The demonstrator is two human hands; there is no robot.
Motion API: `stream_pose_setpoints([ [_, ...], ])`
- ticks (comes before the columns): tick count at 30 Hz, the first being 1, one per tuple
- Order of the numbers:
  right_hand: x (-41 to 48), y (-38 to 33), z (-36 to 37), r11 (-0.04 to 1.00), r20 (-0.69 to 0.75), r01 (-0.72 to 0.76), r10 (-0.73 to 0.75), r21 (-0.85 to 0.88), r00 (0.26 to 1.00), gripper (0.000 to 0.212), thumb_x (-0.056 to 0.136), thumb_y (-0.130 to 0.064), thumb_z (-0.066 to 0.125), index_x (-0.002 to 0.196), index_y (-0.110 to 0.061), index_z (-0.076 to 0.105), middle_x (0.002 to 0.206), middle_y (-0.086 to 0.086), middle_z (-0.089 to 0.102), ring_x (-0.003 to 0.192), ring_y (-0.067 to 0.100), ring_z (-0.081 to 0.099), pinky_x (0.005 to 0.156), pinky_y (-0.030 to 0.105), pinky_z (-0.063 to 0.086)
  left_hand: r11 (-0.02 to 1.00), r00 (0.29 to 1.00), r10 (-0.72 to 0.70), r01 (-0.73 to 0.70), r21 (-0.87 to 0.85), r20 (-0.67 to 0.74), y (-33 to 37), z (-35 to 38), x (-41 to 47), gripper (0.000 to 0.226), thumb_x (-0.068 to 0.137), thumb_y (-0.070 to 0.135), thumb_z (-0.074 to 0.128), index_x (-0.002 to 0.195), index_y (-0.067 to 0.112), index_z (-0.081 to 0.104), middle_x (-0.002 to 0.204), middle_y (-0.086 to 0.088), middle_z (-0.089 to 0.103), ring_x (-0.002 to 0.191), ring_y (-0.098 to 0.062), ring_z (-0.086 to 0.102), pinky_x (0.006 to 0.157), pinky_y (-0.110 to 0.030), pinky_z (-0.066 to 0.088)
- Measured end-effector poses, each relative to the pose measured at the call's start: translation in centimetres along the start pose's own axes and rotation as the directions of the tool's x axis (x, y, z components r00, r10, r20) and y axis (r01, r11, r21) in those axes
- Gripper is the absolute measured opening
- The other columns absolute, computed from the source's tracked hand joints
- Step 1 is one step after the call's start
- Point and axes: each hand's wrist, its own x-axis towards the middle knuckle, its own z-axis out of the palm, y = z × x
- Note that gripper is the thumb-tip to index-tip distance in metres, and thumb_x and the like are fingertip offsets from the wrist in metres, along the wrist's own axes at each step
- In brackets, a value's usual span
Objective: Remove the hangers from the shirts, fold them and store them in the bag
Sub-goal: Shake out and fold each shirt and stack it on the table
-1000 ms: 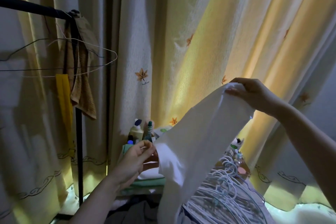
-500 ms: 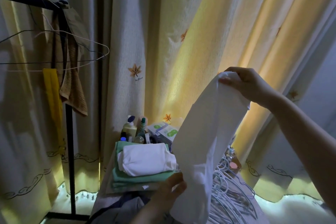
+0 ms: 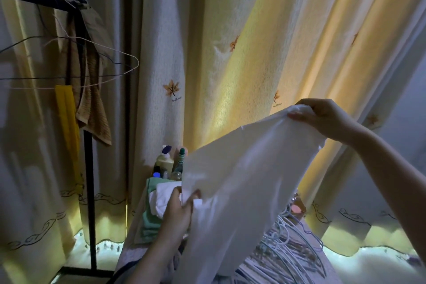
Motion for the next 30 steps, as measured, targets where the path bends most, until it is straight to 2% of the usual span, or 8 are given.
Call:
stream_pose_setpoints([
  [4,0.6,0.2,0.9,0.998,0.051,-0.065,0.065,-0.007,0.997,0.038,0.077,-0.054,0.063,0.080,-0.017,0.069,0.075,0.004,0.069,0.063,0.007,0.064,0.059,0.024,0.051,0.964,0.983,-0.142,0.163,-0.212,0.114,1.2,-2.7,0.1,0.095,0.059,0.067,0.068,0.139,0.022,0.040,0.125,-0.006,0.058,0.109,-0.023,0.060,0.092,-0.044,0.052],
  [7,1.5,-0.1,1.3,0.999,0.097,-0.051,0.051,-0.006,0.994,0.025,0.072,-0.049,0.068,0.081,-0.026,0.071,0.080,-0.001,0.071,0.072,0.004,0.064,0.066,0.017,0.051,1.000,0.984,0.024,-0.027,0.013,0.176,2.2,-5.2,-0.6,0.125,0.032,0.051,0.092,0.137,0.055,0.024,0.123,0.013,0.046,0.109,-0.009,0.050,0.086,-0.042,0.054],
  [10,2.8,-0.9,2.6,0.989,0.238,0.076,-0.044,-0.126,0.970,0.014,0.076,-0.023,0.075,0.089,-0.020,0.071,0.089,0.011,0.069,0.083,0.035,0.059,0.075,0.037,0.046,0.932,0.965,0.243,-0.261,0.252,0.102,2.4,-7.7,-0.9,0.086,0.056,0.011,0.090,0.124,0.048,0.053,0.126,0.018,0.049,0.113,-0.001,0.052,0.088,-0.022,0.051],
  [13,4.1,-2.8,5.3,0.987,0.268,0.142,-0.115,-0.082,0.957,0.011,0.080,-0.012,0.073,0.088,-0.019,0.071,0.082,-0.003,0.072,0.074,0.014,0.066,0.071,0.025,0.054,0.869,0.924,0.382,-0.352,0.347,-0.021,2.8,-10.1,-1.6,0.051,0.062,0.001,0.084,0.101,0.031,0.069,0.103,0.015,0.068,0.101,-0.009,0.064,0.078,-0.010,0.050],
  [15,4.8,-4.1,7.2,0.989,0.196,0.145,-0.145,0.015,0.970,0.021,0.083,-0.005,0.070,0.079,-0.026,0.066,0.062,-0.013,0.064,0.048,0.001,0.054,0.049,0.010,0.043,0.807,0.856,0.495,-0.387,0.447,-0.152,3.4,-11.7,-2.2,0.045,0.064,0.002,0.083,0.092,0.035,0.068,0.087,0.021,0.070,0.090,-0.001,0.065,0.067,-0.003,0.047],
  [19,5.6,-5.6,9.0,0.977,0.134,0.191,-0.202,0.090,0.970,0.017,0.086,0.000,0.064,0.083,-0.017,0.066,0.068,0.022,0.060,0.039,0.007,0.047,0.044,0.012,0.040,0.718,0.748,0.621,-0.422,0.554,-0.235,4.0,-13.9,-3.7,0.051,0.067,0.002,0.081,0.089,0.044,0.063,0.089,0.025,0.068,0.087,0.013,0.059,0.064,0.000,0.045],
  [24,3.2,-2.8,8.7,0.947,0.250,0.119,-0.199,0.300,0.948,0.024,0.082,0.013,0.059,0.100,0.000,0.066,0.090,0.015,0.069,0.077,0.013,0.068,0.077,0.022,0.057,0.629,0.787,0.616,-0.524,0.574,0.043,1.4,-13.3,-5.0,0.053,0.055,-0.004,0.086,0.087,0.035,0.070,0.082,0.009,0.055,0.077,0.003,0.056,0.062,-0.001,0.038],
  [30,-5.8,6.7,8.9,0.987,0.491,-0.027,-0.056,0.160,0.869,0.019,0.075,-0.006,0.066,0.094,-0.007,0.072,0.097,0.006,0.074,0.095,0.018,0.070,0.088,0.032,0.055,0.510,0.771,0.383,-0.636,0.579,0.509,-6.8,-7.4,-6.7,0.023,0.063,0.008,0.079,0.079,0.022,0.070,0.088,0.005,0.068,0.100,-0.003,0.057,0.084,-0.020,0.044],
])
